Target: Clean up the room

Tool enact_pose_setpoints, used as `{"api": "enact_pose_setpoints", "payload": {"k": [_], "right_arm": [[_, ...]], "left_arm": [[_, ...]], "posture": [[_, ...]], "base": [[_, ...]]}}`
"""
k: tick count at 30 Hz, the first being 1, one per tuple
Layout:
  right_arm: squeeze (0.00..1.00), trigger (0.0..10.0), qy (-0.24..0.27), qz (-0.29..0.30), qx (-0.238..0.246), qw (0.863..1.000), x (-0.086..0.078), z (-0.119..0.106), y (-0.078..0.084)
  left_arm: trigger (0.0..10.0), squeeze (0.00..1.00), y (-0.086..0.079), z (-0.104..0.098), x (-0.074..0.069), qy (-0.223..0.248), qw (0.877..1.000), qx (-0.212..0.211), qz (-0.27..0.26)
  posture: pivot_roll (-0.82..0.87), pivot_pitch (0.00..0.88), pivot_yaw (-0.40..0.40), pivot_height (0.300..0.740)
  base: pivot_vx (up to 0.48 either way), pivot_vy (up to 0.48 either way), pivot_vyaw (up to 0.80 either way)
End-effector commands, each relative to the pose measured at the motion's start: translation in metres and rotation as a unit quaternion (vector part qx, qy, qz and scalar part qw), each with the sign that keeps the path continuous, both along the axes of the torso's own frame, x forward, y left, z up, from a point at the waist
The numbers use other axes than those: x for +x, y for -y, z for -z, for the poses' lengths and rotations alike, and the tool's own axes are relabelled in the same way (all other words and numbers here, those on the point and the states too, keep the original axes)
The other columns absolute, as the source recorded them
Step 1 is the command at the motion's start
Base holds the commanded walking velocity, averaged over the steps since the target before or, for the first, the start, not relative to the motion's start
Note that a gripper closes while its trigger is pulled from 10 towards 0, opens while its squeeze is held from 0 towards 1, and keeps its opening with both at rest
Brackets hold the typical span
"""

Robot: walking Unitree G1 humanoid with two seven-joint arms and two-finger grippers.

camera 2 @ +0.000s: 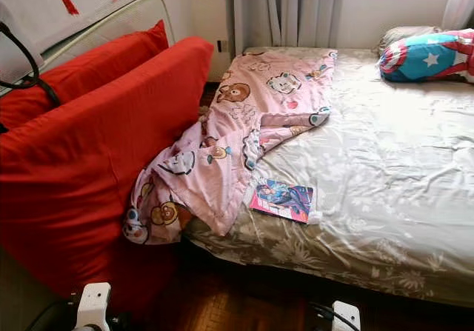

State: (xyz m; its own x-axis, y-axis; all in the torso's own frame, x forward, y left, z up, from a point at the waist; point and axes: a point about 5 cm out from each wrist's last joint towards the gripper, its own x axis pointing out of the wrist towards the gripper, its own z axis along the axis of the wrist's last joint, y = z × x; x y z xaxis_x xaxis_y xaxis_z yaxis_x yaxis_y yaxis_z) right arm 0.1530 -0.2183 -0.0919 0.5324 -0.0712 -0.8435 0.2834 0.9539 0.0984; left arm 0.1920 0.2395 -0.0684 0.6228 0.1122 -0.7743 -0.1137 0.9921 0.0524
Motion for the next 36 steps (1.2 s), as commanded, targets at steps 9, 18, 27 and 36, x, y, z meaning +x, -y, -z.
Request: {"api": "enact_pose_setpoints", "payload": {"k": [9,18,27,36], "right_arm": [[0.0,10.0,0.013,0.01,0.001,1.0,0.0064,-0.0027,0.0002],[0.0,10.0,0.014,0.007,0.002,1.0,0.0093,-0.0039,0.0007],[0.0,10.0,0.011,0.011,0.002,1.0,0.0096,-0.0042,0.0023],[0.0,10.0,0.012,0.01,0.004,1.0,0.0099,-0.0044,0.0026]], "left_arm": [[10.0,0.0,-0.0021,-0.0001,-0.0004,0.001,1.0,-0.001,-0.02],[10.0,0.0,-0.0024,-0.0017,0.0027,0.007,0.999,-0.001,-0.033],[10.0,0.0,-0.0001,-0.0012,0.0035,0.004,0.999,0.0,-0.033],[10.0,0.0,0.0003,-0.0015,0.004,0.006,0.999,-0.001,-0.033]], "posture": [[0.09,0.0,0.052,0.74],[0.13,0.0,0.048,0.74],[0.14,0.0,0.044,0.74],[0.13,0.0,0.038,0.74]], "base": [[0.0,0.0,0.0],[0.0,0.0,0.0],[0.0,0.0,0.0],[0.0,0.0,0.0]]}}
